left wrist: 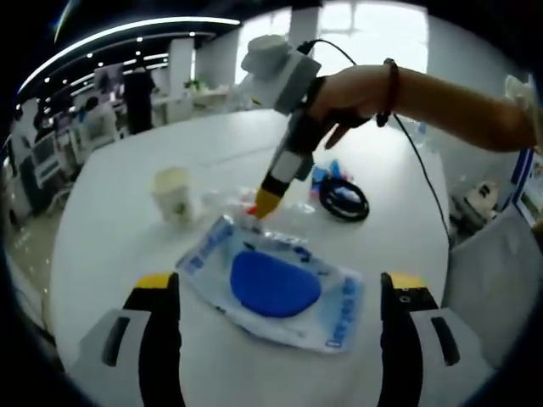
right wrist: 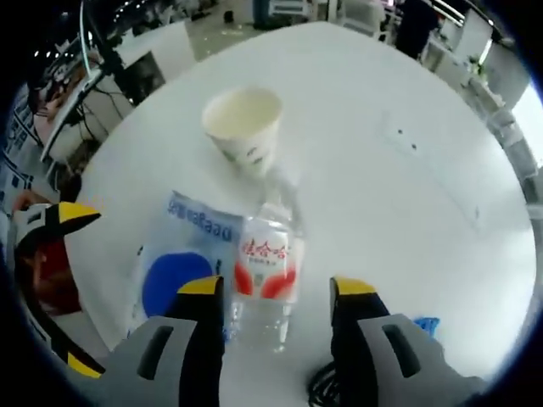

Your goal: Arrange the tabletop items into an orderly group along one side of the table until the central work area is clear of visible clutter.

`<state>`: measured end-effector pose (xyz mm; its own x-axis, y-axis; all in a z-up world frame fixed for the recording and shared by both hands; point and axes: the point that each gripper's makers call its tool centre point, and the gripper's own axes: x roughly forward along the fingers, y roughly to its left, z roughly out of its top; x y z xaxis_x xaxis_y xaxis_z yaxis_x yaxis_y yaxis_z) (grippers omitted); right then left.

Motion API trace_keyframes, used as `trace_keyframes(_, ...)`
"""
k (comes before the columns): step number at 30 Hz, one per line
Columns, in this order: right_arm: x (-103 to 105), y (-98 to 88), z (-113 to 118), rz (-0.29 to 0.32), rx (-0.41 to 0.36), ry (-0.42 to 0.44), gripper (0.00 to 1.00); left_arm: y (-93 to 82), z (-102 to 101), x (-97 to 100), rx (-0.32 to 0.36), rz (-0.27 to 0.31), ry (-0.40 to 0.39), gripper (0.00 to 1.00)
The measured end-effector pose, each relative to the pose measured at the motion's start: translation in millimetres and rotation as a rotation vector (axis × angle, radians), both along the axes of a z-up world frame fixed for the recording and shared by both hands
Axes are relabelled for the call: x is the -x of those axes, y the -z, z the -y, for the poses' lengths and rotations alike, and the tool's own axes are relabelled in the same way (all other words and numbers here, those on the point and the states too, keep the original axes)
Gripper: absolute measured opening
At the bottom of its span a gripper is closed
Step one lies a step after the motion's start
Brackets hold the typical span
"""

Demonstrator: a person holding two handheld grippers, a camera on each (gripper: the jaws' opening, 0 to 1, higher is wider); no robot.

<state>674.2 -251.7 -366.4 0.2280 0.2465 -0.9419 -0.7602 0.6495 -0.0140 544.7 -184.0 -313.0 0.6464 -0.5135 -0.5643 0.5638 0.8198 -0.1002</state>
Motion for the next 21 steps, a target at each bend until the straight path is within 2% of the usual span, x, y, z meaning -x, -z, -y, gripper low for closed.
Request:
trace_keyframes(7, 4, 11.4, -1, -0.044, 0.031, 0.034, 0.44, 2.2, 2, 0.2, 0.004, -0.01, 0.003, 0.94)
trace_keyframes(10, 11, 13.9, -5, -0.087, 0.027, 0.062, 0.37, 2.7, 3, 1.0, -0.001, -0.01, 0.012, 0.94)
trace_keyframes(11, 8, 14.3, -3, -0.06, 0.051, 0.061, 0.37, 3.1, 3, 1.4, -0.007, -0.007, 0.017, 0.94)
trace_keyframes(21, 9, 25.0, 0, -0.064, 0.142, 0.074, 0.39, 4.0, 6, 2.5, -0.002, -0.016, 0.031, 0.93)
